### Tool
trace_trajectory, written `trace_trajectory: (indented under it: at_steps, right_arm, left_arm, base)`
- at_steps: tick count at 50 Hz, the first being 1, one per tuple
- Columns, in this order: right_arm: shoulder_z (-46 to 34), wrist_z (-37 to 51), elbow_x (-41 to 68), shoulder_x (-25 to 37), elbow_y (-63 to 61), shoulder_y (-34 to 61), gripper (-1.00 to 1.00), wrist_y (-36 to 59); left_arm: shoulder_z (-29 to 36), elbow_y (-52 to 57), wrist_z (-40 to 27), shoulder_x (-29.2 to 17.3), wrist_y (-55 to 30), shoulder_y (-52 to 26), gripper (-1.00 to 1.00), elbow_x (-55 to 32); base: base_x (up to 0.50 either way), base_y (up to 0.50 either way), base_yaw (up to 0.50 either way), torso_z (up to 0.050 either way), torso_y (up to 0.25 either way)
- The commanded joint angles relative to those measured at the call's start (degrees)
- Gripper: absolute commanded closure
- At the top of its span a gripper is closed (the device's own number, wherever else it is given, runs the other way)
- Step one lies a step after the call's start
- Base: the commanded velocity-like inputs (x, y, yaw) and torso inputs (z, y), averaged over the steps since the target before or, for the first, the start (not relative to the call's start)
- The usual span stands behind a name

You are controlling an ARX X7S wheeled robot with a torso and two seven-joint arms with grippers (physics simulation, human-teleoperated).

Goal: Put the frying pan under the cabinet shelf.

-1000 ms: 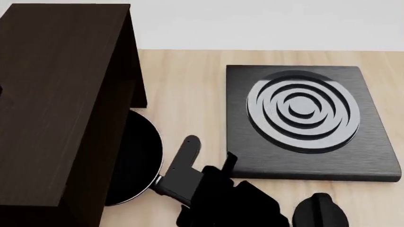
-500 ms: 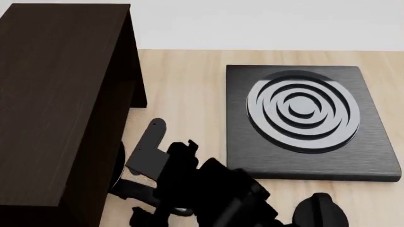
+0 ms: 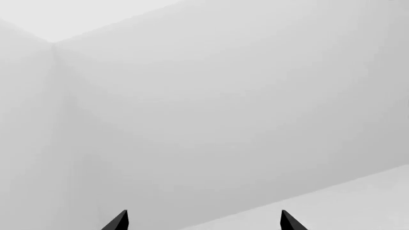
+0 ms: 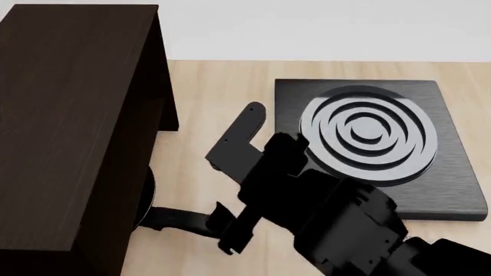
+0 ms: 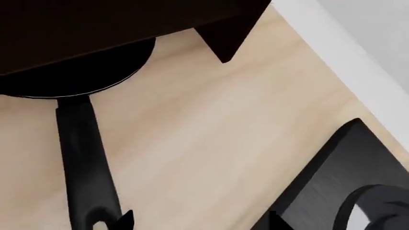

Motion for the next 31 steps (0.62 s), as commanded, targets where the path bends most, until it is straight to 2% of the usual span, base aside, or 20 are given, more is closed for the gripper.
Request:
trace_trajectory:
  at_steps: [1,21,31]
  right_arm:
    - [-0.7,12.1,5.3,12.9,-21.6,3.0,-1.0,9.3]
    - [5.9,28.9,15.9,29.7,-52.2,9.3,-1.0,16.8]
    - [8.5,35.2,21.0,35.1,-61.1,11.9,-1.0,19.1]
  left_arm:
    - [0.9,-0.1,-0.6,-0.1,0.8,-0.1,-1.0,-1.0]
    - [3.4,-1.5,-1.1,-0.8,3.3,0.1,-1.0,-0.3]
    - [4.2,-1.5,-1.5,-0.9,3.5,-0.2,-1.0,-1.0]
  base:
    - [0.0,0.0,0.0,0.0,0.0]
    - [0.0,0.0,0.0,0.0,0.0]
    - [0.0,0.0,0.0,0.0,0.0]
